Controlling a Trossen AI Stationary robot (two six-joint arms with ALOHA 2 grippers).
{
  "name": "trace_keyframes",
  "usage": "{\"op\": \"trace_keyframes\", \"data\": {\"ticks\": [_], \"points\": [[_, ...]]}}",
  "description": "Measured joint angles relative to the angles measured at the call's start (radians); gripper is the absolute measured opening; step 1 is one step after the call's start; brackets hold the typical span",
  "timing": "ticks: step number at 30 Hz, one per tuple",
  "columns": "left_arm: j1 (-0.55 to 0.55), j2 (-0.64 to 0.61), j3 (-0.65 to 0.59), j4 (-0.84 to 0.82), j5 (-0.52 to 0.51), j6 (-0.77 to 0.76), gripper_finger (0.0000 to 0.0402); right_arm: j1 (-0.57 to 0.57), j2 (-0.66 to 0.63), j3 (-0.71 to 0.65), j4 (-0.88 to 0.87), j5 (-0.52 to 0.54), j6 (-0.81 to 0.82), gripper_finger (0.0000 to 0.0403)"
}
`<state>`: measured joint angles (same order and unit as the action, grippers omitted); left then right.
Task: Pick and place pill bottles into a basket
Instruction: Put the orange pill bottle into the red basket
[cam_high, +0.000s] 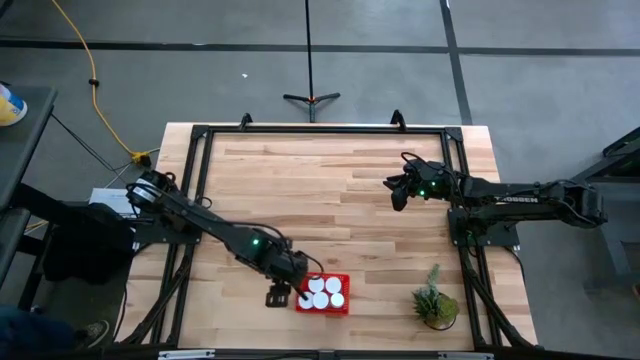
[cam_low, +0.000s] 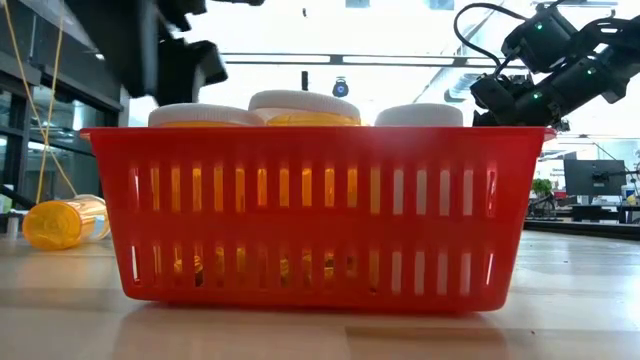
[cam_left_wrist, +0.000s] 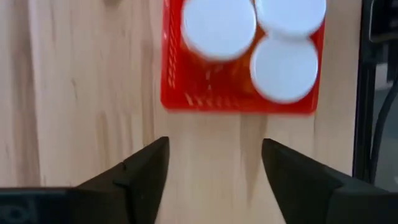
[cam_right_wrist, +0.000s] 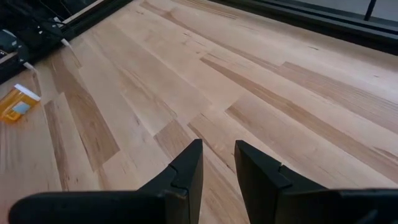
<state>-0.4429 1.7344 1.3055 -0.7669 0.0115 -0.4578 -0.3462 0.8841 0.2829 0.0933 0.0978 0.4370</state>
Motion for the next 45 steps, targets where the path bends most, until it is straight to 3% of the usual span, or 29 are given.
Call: {"op": "trace_keyframes", "data": {"ticks": [5,18,26,32,36,41,45], "points": [[0.008,0.0,0.008,0.057,-0.037,0.012,0.0227,0.0,0.0,0.0,0.0,0.0,0.0,0.0084],[0.011,0.026,0.008,0.133,-0.02,0.032,0.0022,0.0,0.0,0.0,-0.008,0.0,-0.002,0.0084],[0.011,0.054,0.008,0.138,-0.052,0.01,0.0058,0.0,0.0,0.0,-0.008,0.0,-0.018,0.0084],[0.011,0.076,0.007,0.153,-0.042,0.009,0.0022,0.0,0.0,0.0,-0.011,0.001,-0.018,0.0084],[0.011,0.084,0.007,0.172,-0.036,0.01,0.0023,0.0,0.0,0.0,-0.017,0.001,-0.019,0.0084],[0.011,0.094,0.007,0.188,-0.036,0.016,0.0061,0.0,0.0,0.0,-0.027,0.001,-0.019,0.0084],[0.016,0.102,0.007,0.189,-0.031,0.018,0.0044,0.0,0.0,0.0,-0.03,0.001,-0.019,0.0084]]}}
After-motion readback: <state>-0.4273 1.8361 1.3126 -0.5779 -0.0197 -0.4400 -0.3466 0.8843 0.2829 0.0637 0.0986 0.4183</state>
